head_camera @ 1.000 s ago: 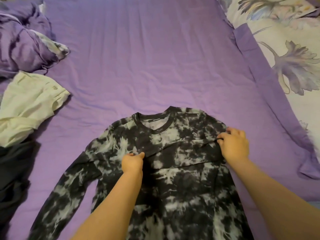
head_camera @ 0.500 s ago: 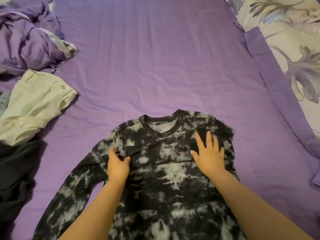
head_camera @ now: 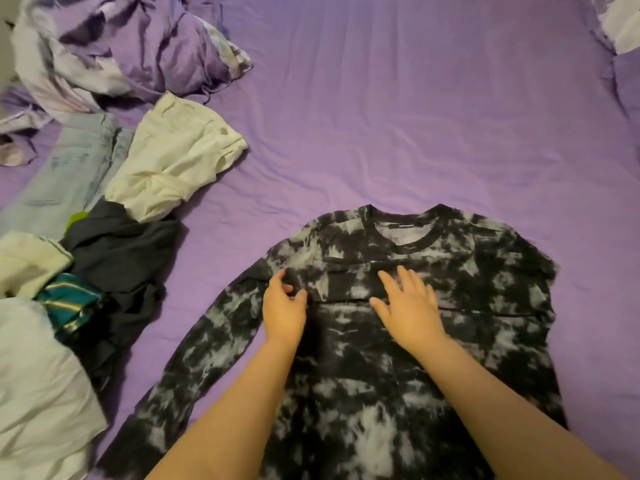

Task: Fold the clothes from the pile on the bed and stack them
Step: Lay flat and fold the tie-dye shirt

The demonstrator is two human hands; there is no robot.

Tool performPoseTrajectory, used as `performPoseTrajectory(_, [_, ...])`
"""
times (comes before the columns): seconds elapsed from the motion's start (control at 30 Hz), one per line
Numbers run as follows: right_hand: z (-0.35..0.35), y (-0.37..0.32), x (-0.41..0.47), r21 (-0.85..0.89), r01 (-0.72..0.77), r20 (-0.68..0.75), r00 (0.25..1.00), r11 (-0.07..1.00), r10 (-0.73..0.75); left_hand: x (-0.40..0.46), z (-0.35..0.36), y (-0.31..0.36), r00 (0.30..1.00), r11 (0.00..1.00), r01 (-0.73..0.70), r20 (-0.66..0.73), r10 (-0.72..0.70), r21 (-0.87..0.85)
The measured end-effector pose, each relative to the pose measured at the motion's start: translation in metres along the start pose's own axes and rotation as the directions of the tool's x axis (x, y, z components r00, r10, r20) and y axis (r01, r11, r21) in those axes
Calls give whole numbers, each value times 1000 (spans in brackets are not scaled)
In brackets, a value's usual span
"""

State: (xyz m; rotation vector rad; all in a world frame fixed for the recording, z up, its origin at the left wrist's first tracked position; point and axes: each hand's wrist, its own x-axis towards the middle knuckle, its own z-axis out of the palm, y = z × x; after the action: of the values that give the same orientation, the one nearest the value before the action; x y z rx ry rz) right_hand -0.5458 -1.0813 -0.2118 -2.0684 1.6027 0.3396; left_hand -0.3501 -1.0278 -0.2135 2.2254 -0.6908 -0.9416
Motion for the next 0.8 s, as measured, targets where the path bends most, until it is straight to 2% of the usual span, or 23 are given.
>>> performPoseTrajectory(0.2, [14, -76, -11, 6, 196, 14, 980, 981, -196, -12, -67, -45, 999, 999, 17, -48, -19, -39])
performPoseTrajectory(0.37, [38, -141, -29, -57, 329, 44, 944, 942, -327, -26, -129, -100, 996, 998, 22, -92, -16, 58])
performPoseTrajectory(0.53, [66, -202, -54, -86, 446, 126, 892, 891, -435, -45, -177, -149, 986, 988, 99, -146, -81, 121])
performPoseTrajectory(0.63, [87, -233, -67, -110, 516, 151, 854, 850, -498, -55, -202, -176, 980, 977, 74, -198, -34, 201])
performPoseTrajectory(0.7, [101, -251, -74, -107, 550, 179, 830, 828, -529, -59, -215, -194, 970, 943, 135, -236, -63, 303])
performPoseTrajectory(0.8, [120, -271, -83, -113, 590, 214, 800, 800, -560, -63, -228, -214, 952, 917, 228, -271, -140, 327])
